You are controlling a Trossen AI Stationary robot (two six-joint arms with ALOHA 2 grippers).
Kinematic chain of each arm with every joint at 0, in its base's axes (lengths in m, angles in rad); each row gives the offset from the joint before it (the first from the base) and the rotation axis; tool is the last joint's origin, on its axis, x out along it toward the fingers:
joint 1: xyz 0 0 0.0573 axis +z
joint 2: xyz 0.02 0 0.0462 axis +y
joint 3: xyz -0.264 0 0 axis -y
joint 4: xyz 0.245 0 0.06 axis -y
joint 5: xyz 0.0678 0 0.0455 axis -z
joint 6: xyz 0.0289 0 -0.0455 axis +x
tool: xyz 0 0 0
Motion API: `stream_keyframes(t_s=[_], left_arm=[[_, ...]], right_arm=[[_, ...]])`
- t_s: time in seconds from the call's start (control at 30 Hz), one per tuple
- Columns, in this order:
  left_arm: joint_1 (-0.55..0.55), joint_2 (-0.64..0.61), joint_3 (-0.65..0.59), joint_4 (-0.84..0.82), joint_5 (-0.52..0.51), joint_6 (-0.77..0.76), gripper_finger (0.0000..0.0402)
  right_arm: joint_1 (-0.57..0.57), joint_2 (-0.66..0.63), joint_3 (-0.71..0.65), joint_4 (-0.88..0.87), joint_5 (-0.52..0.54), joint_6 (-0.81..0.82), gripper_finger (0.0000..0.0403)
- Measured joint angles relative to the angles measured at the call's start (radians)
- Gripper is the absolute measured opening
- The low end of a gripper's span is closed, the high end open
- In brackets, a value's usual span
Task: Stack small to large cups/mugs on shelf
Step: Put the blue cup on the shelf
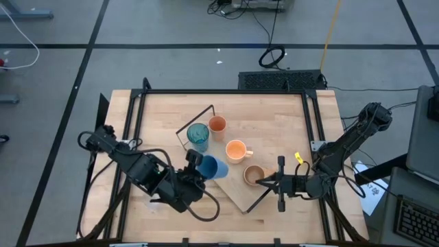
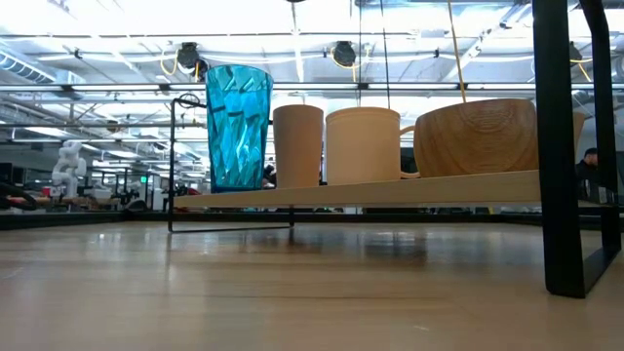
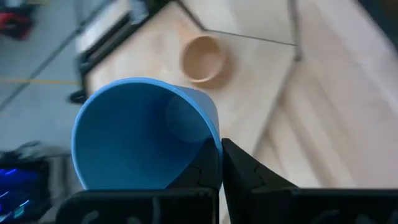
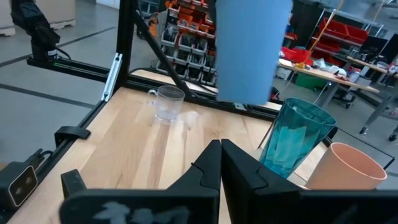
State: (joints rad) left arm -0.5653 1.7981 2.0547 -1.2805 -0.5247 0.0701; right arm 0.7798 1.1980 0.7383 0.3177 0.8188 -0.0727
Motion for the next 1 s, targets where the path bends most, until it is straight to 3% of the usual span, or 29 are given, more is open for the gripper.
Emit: stream_keyframes(t_s=[0.1, 0.23, 0.4, 0.57, 0.7, 1.0], left_arm=[[0.019, 0.0, 0.002, -0.01, 0.094, 0.019, 0.0002], [0.046, 0.0, 0.002, -0.079, 0.117, -0.005, 0.0002], [0.108, 0.0, 0.002, -0.185, 0.174, -0.092, 0.0002], [0.173, 0.0, 0.002, -0.179, 0.261, -0.211, 0.0002], [0.19, 0.0, 0.002, -0.11, 0.336, -0.134, 0.0002], [0.22, 0.01, 0.055, -0.087, 0.386, 0.08, 0.0002]], right_arm=[[0.0, 0.0, 0.0, 0.001, 0.0, 0.0, 0.0], [-0.001, 0.0, 0.0, 0.001, 0.0, 0.0, 0.0], [-0.014, 0.0, 0.0, 0.003, 0.0, -0.004, 0.0], [-0.031, 0.0, 0.0, 0.002, 0.0, -0.003, 0.0], [-0.041, 0.0, 0.0, 0.001, 0.0, -0.005, 0.0], [-0.042, -0.007, 0.0, 0.005, 0.0, -0.028, 0.0]])
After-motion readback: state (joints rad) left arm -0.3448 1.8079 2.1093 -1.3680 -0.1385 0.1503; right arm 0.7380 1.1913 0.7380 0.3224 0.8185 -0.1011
